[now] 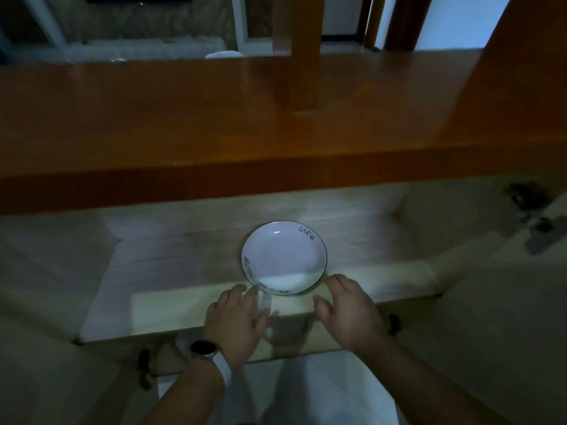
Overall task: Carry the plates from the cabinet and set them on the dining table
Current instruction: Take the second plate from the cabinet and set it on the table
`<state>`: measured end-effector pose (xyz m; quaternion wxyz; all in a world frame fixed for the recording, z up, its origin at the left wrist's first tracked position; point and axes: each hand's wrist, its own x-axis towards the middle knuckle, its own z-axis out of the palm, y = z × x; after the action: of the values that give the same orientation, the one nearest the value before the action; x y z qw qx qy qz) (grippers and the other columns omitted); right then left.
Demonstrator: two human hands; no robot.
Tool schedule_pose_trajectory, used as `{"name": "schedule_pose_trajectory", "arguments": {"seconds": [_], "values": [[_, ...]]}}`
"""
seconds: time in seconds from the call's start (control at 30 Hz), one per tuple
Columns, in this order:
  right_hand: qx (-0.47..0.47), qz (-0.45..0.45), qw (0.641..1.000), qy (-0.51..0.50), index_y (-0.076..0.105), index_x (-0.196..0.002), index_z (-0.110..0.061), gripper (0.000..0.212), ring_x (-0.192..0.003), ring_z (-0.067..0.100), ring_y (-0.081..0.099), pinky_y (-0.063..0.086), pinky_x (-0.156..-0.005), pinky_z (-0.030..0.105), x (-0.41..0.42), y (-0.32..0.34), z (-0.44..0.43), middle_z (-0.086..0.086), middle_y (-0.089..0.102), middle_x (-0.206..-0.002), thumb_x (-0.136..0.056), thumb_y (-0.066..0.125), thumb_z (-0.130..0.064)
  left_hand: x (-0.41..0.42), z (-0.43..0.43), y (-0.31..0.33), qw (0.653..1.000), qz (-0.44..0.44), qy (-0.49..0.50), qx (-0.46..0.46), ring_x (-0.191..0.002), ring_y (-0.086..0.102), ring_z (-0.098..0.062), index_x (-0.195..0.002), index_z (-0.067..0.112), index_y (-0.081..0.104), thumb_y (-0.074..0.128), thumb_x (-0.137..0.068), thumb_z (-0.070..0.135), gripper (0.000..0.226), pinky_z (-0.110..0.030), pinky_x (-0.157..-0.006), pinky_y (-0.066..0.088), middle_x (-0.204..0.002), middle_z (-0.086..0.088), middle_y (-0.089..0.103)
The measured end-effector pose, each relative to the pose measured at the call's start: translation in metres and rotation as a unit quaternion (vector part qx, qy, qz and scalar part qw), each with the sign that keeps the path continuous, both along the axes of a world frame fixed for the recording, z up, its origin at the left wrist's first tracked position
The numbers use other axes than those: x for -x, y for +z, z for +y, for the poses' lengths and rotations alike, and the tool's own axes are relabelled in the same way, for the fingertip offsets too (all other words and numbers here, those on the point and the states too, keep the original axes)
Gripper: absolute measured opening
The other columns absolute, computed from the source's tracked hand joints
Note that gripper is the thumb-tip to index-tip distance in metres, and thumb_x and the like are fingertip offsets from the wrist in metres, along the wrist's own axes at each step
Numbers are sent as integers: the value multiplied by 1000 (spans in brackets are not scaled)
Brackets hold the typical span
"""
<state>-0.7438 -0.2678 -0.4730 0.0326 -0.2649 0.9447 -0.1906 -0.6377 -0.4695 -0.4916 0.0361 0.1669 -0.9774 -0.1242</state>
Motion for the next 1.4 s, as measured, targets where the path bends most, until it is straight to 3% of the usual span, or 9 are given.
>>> {"name": "schedule_pose_trajectory", "arguments": {"seconds": [0.27,0.37,0.53,0.7,0.87,1.03,1.2,1.33,1.4], "values": [[224,8,968,-114,61,-100,-11,21,-93,26,59,48,-80,36,32,-73,-29,6,63,-95,-88,60,-28,34,-12,-51,945,201,179,-187,-85,59,-21,-104,24,50,60,-85,49,33,-33,-64,47,-93,4,62],[262,-28,951,-164,60,-113,-7,34,-101,28,60,46,-84,35,42,-70,-34,8,65,-105,-89,58,-32,46,-21,-47,928,222,193,-229,-75,61,-21,-106,22,48,59,-86,48,34,-33,-64,48,-82,4,65],[243,-134,945,-174,51,-115,-7,35,-91,28,57,45,-76,35,59,-49,-42,2,58,-87,-91,53,-31,68,-42,-35,898,190,207,-339,-73,58,-16,-132,9,45,60,-91,37,52,-30,-66,41,-81,3,62],[249,-182,935,-177,60,-92,-4,29,-85,29,59,38,-64,30,81,-45,-53,10,65,-89,-87,54,-31,89,-55,-28,941,72,152,-293,-82,59,-24,-94,14,59,55,-89,36,23,-31,-70,45,-92,-5,64],[271,-237,916,-176,61,-84,-1,22,-48,26,53,36,-45,25,94,-45,-56,13,60,-68,-84,53,-22,98,-64,-32,956,47,127,-259,-78,61,-27,-83,13,59,52,-83,34,22,-31,-62,43,-84,-6,64],[315,-247,906,-140,64,-92,-12,18,-74,29,65,55,-56,40,91,-50,-55,11,68,-88,-78,52,-12,95,-61,-37,950,79,118,-278,-78,63,-25,-86,17,60,51,-77,25,16,-35,-68,50,-84,-4,66],[426,-315,840,-115,57,-108,-24,34,-89,29,66,52,-47,30,75,-46,-57,5,67,-104,-81,50,-5,89,-53,-43,891,219,123,-377,-89,64,-22,-101,21,60,53,-88,10,19,-32,-74,49,-97,1,67],[492,-352,790,-98,55,-119,-21,41,-89,27,66,50,-44,27,65,-50,-58,6,68,-108,-85,50,2,82,-52,-46,808,283,143,-498,-92,69,-25,-99,21,70,57,-74,9,31,-47,-85,55,-97,-2,74],[508,-356,779,-92,58,-117,-22,44,-88,27,67,52,-46,28,63,-52,-59,5,71,-106,-84,50,4,77,-54,-48,808,279,132,-502,-94,69,-26,-102,20,71,56,-67,14,39,-50,-86,55,-99,-2,75]]}}
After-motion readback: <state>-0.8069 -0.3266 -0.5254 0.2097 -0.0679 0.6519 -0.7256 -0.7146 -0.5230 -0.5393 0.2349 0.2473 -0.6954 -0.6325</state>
